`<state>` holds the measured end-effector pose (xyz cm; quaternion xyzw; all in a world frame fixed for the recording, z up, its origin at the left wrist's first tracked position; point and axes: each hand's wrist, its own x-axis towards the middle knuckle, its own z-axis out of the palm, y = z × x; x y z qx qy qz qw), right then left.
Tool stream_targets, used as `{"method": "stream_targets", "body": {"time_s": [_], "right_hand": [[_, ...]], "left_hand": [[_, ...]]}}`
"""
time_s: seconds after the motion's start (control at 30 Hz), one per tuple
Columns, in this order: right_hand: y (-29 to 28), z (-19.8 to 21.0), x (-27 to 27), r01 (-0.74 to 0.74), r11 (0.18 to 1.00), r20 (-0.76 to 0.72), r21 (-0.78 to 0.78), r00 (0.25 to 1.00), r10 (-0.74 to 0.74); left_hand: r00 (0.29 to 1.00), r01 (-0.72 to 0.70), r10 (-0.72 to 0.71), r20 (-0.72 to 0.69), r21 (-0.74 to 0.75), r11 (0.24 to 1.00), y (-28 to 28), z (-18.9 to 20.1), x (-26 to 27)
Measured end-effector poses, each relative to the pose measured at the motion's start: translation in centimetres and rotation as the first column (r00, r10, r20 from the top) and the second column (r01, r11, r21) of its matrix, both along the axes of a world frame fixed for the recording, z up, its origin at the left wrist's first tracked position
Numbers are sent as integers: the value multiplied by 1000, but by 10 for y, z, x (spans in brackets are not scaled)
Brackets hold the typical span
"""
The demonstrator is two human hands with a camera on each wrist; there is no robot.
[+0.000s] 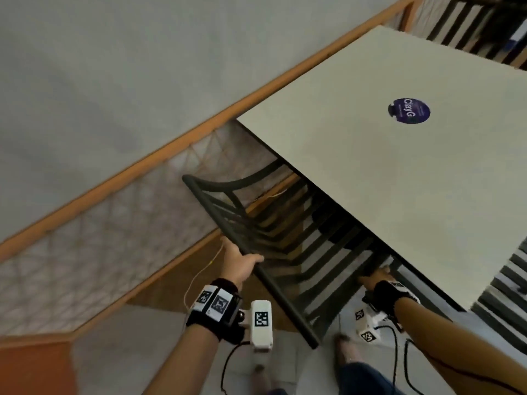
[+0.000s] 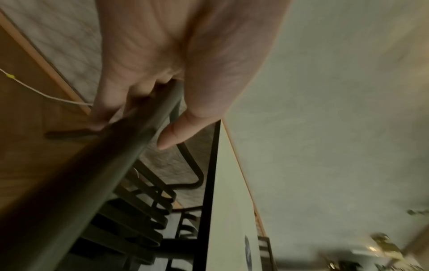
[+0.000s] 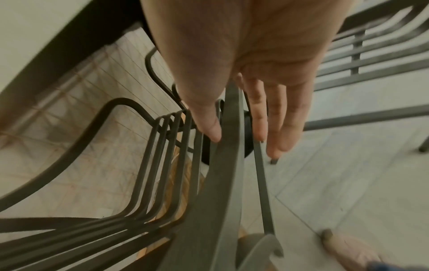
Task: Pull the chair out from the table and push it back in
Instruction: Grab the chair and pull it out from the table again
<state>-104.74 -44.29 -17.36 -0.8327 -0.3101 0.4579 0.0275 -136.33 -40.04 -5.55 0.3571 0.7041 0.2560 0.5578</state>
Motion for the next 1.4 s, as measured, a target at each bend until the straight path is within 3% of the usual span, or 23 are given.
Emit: {"method": "stream_targets", "body": {"time_s": [0.07, 0.13, 0.23, 0.3, 0.33, 0.5, 0.7, 0.93, 1.17, 1.4], "right_hand": [[1, -46, 19, 72, 995, -103, -66, 992, -79], [-4, -94, 33, 251, 963, -239, -103, 933, -268], [-2, -56, 10, 334, 931, -364, -144, 857, -364], [6, -51, 4, 280, 950, -351, -136, 883, -311], [10, -76, 10, 293, 947, -328, -135, 888, -322], [30, -75, 1, 226, 963, -257, -146, 931, -258], [29, -67, -10, 264, 954, -250, -146, 923, -293], [27, -79, 11, 298, 948, -131, -109, 941, -311], [31, -79, -4, 184, 977, -192, -104, 961, -201], [25, -76, -2, 331, 940, -163, -84, 926, -340]], "left_hand": [[997, -62, 63, 37, -30, 998, -14, -3, 13], [990, -108, 115, 81, -79, 991, -28, -4, 29], [975, -191, 202, 97, -108, 976, -40, -9, 45], [967, -218, 229, 111, -103, 970, -40, -11, 47], [964, -224, 235, 122, -97, 970, -39, -10, 47], [964, -235, 245, 102, -100, 967, -25, -8, 41], [971, -216, 223, 89, -84, 973, -13, -7, 33], [974, -168, 178, 138, -86, 982, -28, -5, 45], [972, -194, 203, 119, -82, 978, -10, 0, 30], [975, -165, 176, 135, -89, 982, -25, -1, 36]]}}
